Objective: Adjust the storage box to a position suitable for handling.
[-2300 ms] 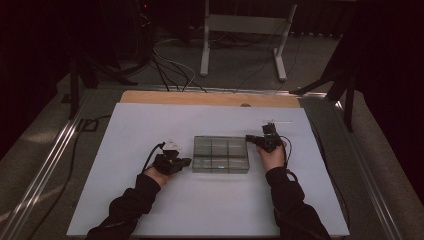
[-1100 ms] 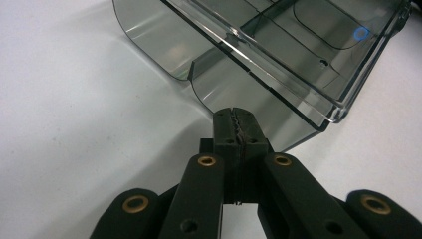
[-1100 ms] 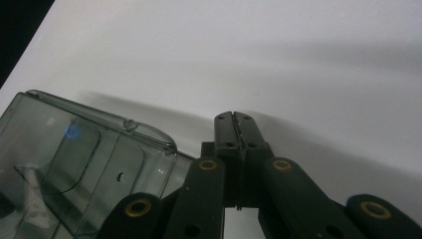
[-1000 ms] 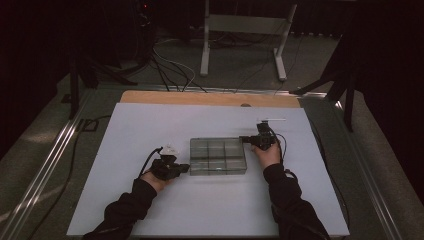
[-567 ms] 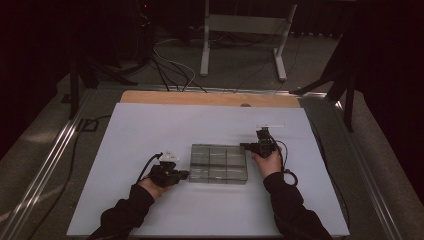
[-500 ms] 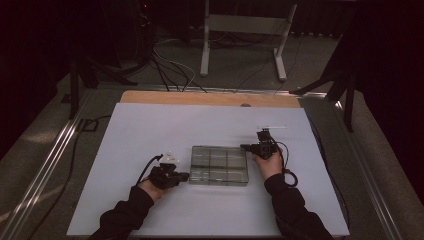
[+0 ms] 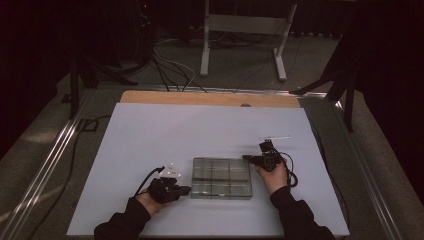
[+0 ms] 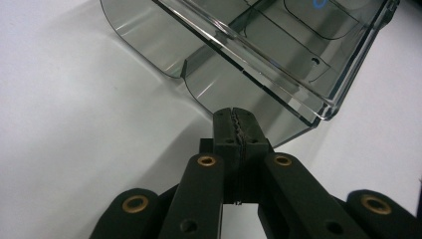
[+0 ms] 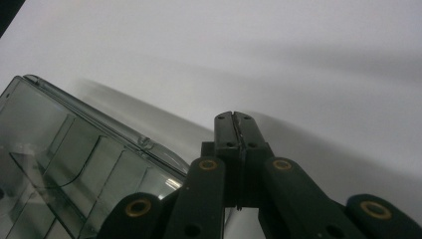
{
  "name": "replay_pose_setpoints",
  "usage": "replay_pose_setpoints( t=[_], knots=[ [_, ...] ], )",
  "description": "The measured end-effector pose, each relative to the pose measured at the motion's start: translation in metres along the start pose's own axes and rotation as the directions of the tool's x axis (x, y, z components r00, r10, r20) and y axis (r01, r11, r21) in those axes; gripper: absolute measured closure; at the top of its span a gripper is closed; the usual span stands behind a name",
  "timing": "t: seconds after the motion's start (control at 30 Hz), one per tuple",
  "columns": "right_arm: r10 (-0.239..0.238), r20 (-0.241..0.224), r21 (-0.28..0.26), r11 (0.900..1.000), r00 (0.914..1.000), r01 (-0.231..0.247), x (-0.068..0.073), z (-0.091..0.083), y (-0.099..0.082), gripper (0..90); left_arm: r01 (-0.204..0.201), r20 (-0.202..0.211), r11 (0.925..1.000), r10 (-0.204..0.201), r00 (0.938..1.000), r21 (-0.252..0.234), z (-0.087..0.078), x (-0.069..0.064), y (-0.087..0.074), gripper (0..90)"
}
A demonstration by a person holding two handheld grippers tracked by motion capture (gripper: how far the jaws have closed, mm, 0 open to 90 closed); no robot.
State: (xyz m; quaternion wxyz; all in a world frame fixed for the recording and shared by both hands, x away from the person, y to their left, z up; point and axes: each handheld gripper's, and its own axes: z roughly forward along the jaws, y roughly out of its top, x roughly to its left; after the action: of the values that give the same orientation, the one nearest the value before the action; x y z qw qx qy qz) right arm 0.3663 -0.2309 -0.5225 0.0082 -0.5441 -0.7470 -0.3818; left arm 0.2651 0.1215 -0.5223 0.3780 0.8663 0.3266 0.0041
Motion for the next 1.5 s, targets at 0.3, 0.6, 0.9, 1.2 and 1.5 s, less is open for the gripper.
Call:
replay_pose_setpoints(
  t=[0.3, 0.6, 0.9, 1.2, 1.5],
  knots=[
    [-0.001, -0.028, 0.009, 1.0, 0.9996, 0.002, 0.002, -0.007, -0.016, 90.0, -0.036, 0.033, 0.9991, 0.036, 0.9988, 0.019, -0.002, -0.013, -0.007, 90.0],
    [-0.018, -0.008, -0.05, 0.9986, 0.9998, 0.017, -0.002, -0.015, -0.01, 84.7, -0.023, 0.019, 0.9997, 0.023, 0.9996, 0.004, -0.004, -0.008, -0.006, 82.9],
    [-0.097, -0.085, -0.145, 0.9858, 0.9916, 0.084, 0.0, -0.04, 0.001, 59.2, -0.013, 0.011, 0.9982, 0.014, 0.9998, -0.058, -0.023, 0.002, 0.003, 69.3],
    [-0.204, -0.129, -0.238, 0.9565, 0.9705, 0.169, 0.015, -0.067, 0.005, 37.2, -0.043, 0.039, 0.9939, 0.047, 0.9982, -0.102, -0.036, 0.003, 0.01, 53.8],
    [-0.306, -0.176, -0.289, 0.9249, 0.9357, 0.248, 0.027, -0.089, -0.006, 14.3, -0.09, 0.063, 0.989, 0.098, 0.9932, -0.117, -0.042, -0.002, 0.016, 37.2]
  ],
)
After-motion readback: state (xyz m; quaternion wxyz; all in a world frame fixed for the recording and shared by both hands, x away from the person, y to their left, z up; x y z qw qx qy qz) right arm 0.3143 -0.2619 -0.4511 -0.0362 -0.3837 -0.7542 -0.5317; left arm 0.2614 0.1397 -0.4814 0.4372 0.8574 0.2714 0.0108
